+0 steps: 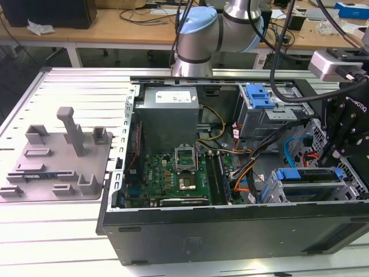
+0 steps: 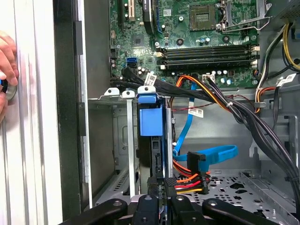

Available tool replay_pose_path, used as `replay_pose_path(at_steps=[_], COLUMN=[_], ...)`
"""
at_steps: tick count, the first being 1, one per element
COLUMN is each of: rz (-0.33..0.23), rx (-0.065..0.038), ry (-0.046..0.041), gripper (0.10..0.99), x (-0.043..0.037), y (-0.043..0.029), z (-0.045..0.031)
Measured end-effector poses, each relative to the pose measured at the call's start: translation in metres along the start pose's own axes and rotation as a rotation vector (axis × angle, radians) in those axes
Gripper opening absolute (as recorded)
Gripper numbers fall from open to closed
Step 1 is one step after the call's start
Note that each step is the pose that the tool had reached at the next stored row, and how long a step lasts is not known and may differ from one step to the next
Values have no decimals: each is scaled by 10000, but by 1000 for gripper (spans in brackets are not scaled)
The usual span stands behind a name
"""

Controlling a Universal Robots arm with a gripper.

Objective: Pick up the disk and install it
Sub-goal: 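Insert the first disk wire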

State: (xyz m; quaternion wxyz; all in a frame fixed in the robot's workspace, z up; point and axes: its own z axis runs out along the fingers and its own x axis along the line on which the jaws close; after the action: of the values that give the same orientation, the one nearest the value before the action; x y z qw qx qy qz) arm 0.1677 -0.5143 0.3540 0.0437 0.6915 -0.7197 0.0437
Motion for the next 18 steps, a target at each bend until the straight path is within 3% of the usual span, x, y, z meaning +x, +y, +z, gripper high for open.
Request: replay_pose_path(at_steps=[18], rz=[0], rx=[0], ry=[0], gripper=[165], x=[-5], y=[0], z=[41])
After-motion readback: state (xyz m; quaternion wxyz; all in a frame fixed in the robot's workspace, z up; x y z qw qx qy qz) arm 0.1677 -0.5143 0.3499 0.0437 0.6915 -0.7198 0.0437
